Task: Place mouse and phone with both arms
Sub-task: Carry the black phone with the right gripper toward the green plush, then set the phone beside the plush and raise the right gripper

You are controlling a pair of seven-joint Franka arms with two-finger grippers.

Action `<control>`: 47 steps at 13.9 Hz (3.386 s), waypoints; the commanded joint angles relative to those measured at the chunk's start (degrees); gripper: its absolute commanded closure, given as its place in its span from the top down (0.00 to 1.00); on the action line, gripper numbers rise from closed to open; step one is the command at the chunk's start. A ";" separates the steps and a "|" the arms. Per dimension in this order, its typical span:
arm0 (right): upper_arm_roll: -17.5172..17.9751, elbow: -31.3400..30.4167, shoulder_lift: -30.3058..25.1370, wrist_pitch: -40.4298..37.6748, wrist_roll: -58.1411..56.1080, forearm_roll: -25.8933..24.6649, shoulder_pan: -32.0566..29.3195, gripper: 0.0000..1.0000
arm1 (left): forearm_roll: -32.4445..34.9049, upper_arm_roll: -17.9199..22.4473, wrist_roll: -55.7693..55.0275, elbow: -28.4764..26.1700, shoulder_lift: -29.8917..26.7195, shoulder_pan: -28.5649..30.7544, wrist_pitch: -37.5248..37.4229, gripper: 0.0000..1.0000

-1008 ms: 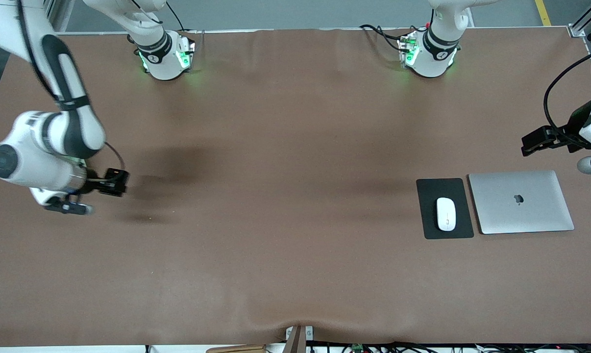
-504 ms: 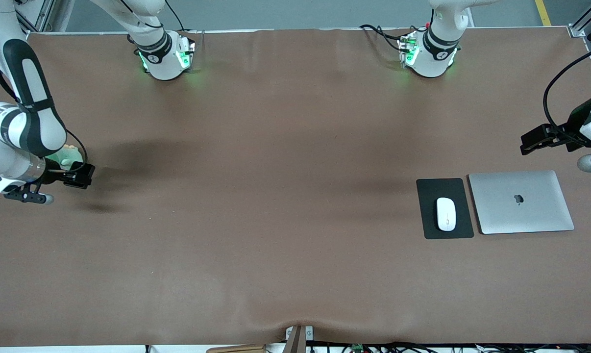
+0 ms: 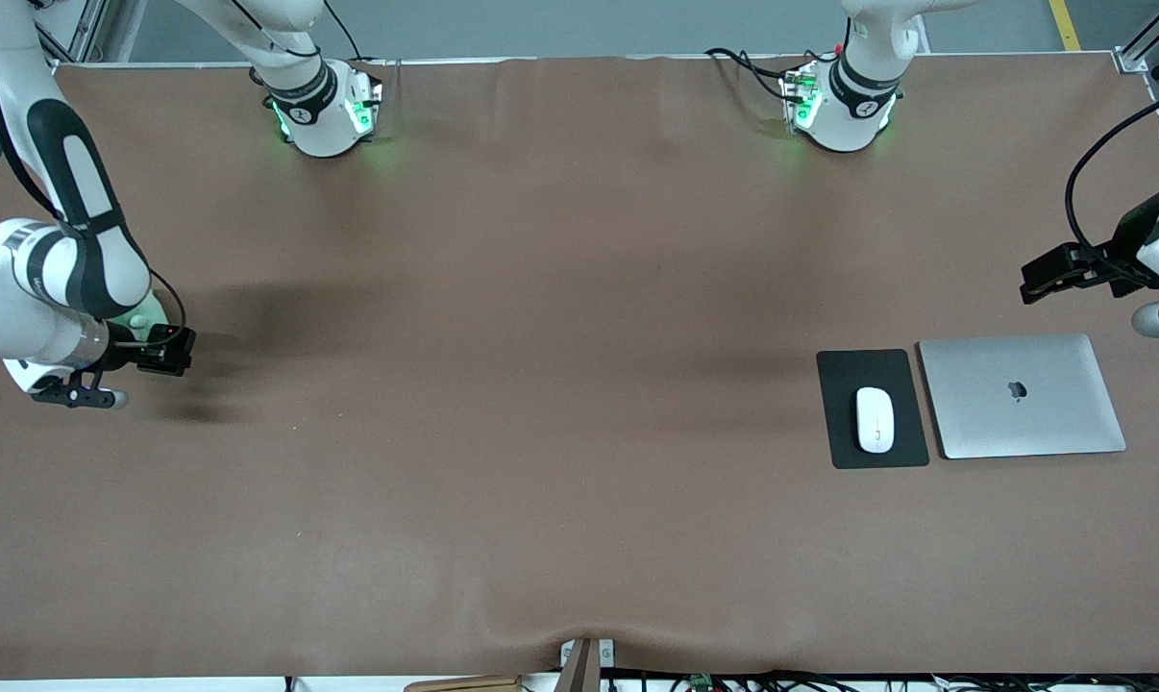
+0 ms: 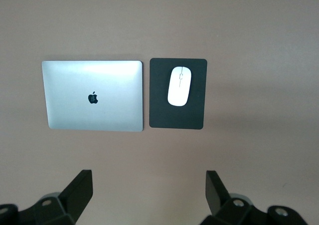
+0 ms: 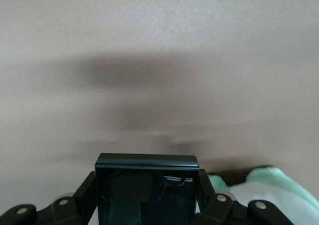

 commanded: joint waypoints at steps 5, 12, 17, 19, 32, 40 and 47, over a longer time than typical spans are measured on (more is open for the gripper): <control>0.24 3.58 5.72 1.28 0.82 -1.76 2.47 0.54 | -1.06 -0.01 -0.06 -0.18 -1.03 -0.02 -0.93 1.00; 0.68 8.92 -0.41 -7.63 1.52 -1.23 5.36 1.00 | -1.06 0.08 -0.06 -0.18 -0.95 -0.02 -0.93 1.00; 0.68 25.27 -5.07 -33.85 3.89 0.34 11.60 1.00 | -1.06 0.08 -0.06 -0.18 -0.94 -0.02 -0.93 1.00; 0.68 25.21 -10.15 -34.84 5.47 2.54 12.31 1.00 | -0.98 -0.01 -0.06 -0.18 -0.86 -0.11 -0.93 1.00; 0.33 23.00 -28.20 -45.82 16.81 6.58 17.15 1.00 | -0.97 -0.45 -0.14 -0.09 -0.86 -0.11 -0.93 1.00; 0.24 23.88 -28.90 -49.96 14.18 7.21 17.06 1.00 | -4.05 -4.40 -12.89 -0.44 -3.40 0.07 -2.25 1.00; 0.77 24.50 -29.08 -49.52 14.18 7.21 17.06 1.00 | -3.26 -4.49 -12.18 -0.01 -3.41 0.51 -3.83 1.00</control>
